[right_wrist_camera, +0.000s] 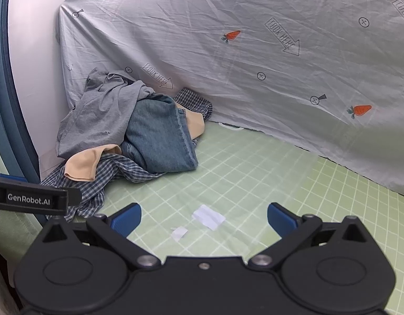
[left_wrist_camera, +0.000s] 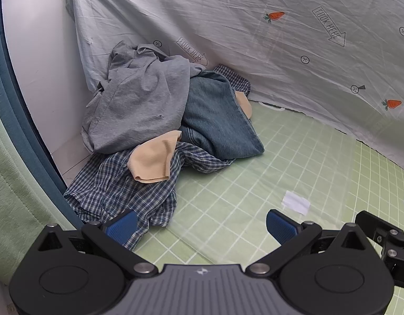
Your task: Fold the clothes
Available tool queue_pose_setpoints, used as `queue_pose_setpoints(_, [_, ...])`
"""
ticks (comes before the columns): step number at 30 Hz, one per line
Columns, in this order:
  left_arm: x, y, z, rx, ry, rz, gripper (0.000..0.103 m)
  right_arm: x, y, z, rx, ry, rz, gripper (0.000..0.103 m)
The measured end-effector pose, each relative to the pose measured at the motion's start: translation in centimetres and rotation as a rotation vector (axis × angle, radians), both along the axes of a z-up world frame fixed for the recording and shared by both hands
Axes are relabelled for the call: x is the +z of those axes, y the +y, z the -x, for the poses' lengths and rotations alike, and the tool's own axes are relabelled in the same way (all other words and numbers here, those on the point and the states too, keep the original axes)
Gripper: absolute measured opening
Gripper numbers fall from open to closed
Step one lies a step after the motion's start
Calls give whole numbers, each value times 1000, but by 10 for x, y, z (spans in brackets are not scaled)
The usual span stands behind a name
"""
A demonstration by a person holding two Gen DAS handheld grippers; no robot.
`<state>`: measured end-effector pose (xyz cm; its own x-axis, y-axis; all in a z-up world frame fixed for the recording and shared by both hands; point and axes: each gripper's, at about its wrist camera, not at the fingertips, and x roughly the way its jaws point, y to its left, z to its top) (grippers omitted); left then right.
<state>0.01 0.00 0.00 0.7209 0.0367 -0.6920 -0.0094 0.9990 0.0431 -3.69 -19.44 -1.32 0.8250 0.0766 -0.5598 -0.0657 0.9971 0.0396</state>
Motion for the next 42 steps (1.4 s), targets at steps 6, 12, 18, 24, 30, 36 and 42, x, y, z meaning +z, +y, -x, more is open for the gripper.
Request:
queue_pose_setpoints(6, [1,0,-2,1,6,4,103,-1,-3,-1,3,3,1,103])
queue_pose_setpoints(12, [1,1,0,6,5,4,103,-1,-5,-2,6,8,-1,103])
queue_pose_setpoints(18, [-2,2,-1,4,7,5,103,-1,-5,-3,7,9,0,103])
queue_pose_setpoints(24, [-3,3,-2,3,9,4,103,-2,-4,-2,3,10,0,103])
queue_pose_setpoints(30, [-3,2,-2,4,10,3,103,-3,-3,-1,2,8,2,103])
queue_pose_setpoints(36, [-4,3,-2,5,12,2,103,-4,-3,-1,-2,10,-1,103])
queue_pose_setpoints(42, [-4,3,-3,10,13,1,103,-4,-3,-1,-4,7,2,103])
